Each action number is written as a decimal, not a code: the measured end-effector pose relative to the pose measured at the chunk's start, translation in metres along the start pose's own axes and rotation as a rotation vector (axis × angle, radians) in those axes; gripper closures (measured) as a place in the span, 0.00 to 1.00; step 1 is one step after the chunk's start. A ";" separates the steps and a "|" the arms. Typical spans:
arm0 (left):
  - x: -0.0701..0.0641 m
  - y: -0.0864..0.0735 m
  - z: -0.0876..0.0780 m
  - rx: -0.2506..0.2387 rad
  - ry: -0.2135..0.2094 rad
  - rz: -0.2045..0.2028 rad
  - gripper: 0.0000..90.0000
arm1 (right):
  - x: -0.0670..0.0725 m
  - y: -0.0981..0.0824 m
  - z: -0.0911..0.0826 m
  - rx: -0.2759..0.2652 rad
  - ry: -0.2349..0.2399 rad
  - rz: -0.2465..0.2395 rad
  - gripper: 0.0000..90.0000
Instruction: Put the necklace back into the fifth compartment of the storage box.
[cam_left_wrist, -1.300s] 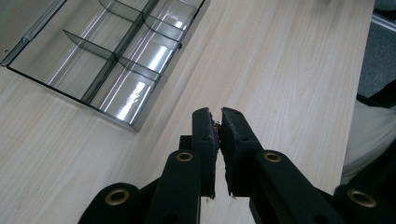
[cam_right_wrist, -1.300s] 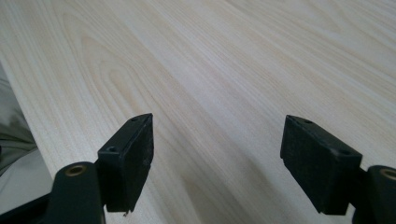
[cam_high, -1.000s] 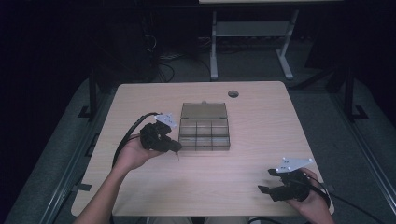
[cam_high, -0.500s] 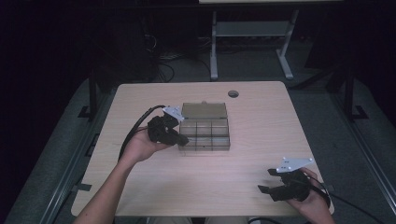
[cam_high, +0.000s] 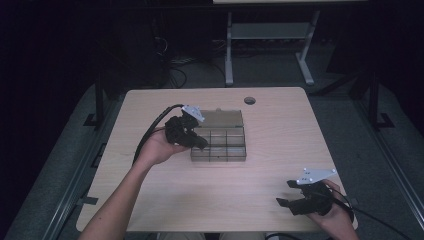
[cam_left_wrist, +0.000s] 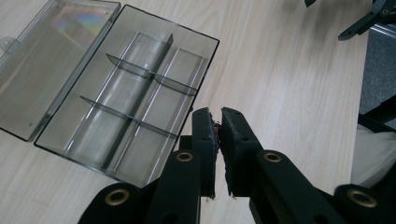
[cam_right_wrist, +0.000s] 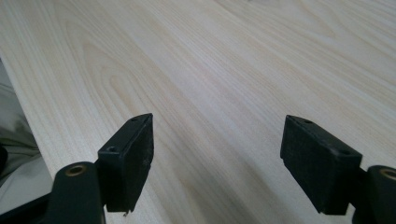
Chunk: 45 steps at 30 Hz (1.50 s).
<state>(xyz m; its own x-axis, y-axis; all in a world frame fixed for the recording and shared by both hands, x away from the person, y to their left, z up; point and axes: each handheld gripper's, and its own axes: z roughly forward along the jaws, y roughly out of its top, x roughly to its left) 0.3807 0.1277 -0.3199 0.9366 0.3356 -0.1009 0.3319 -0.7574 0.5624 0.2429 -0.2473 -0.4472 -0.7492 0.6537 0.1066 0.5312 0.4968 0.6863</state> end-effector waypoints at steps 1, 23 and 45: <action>0.001 0.001 0.001 -0.002 -0.003 -0.004 0.93 | 0.000 0.000 0.000 -0.001 0.000 0.000 0.28; 0.016 0.016 0.018 0.000 0.006 -0.018 0.93 | -0.002 -0.002 -0.002 -0.009 0.002 0.011 0.28; 0.026 0.024 0.039 0.008 0.004 -0.025 0.93 | -0.001 -0.001 -0.002 -0.009 0.003 0.010 0.28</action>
<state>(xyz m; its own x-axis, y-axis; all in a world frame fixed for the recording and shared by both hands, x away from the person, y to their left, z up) 0.4172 0.0957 -0.3410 0.9274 0.3571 -0.1114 0.3564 -0.7531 0.5530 0.2426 -0.2495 -0.4467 -0.7452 0.6567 0.1156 0.5348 0.4852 0.6918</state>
